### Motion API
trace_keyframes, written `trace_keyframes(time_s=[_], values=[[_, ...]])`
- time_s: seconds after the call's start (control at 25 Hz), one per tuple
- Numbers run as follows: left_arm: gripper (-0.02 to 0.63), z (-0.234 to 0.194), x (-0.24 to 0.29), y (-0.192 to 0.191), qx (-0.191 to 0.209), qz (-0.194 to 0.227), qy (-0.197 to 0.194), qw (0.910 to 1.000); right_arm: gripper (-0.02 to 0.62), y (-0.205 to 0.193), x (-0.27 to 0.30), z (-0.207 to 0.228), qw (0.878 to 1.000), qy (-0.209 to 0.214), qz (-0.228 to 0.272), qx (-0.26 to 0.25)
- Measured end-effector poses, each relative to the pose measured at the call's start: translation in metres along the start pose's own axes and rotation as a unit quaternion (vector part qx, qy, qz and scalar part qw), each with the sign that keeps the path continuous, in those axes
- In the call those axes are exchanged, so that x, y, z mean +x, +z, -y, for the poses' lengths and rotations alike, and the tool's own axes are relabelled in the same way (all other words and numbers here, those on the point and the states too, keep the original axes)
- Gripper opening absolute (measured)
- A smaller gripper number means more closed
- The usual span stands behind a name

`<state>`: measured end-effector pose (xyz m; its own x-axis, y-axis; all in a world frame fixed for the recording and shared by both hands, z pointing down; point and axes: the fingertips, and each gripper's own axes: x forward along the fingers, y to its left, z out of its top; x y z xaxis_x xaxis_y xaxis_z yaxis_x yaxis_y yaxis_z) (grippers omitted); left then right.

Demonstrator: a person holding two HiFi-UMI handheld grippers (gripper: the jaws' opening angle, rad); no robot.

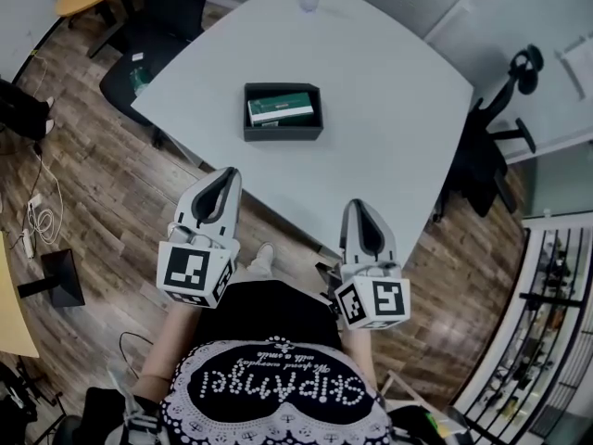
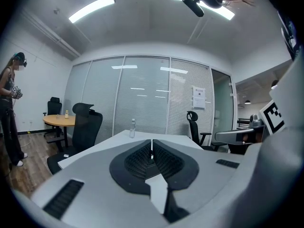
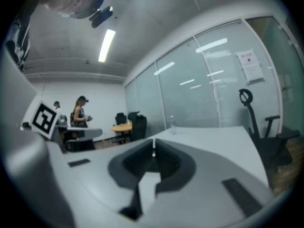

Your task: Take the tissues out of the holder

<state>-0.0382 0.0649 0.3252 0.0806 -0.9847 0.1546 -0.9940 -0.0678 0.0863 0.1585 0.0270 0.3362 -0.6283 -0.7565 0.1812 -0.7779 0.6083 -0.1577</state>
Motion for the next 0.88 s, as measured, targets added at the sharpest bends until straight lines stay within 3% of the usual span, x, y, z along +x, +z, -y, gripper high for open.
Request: trace_keyframes(time_s=[0.88], values=[[0.037,0.004,0.003,0.004,0.009,0.004,0.01,0.9999,0.035,-0.01,0.004,0.011,1.0,0.008,-0.011,0.021]])
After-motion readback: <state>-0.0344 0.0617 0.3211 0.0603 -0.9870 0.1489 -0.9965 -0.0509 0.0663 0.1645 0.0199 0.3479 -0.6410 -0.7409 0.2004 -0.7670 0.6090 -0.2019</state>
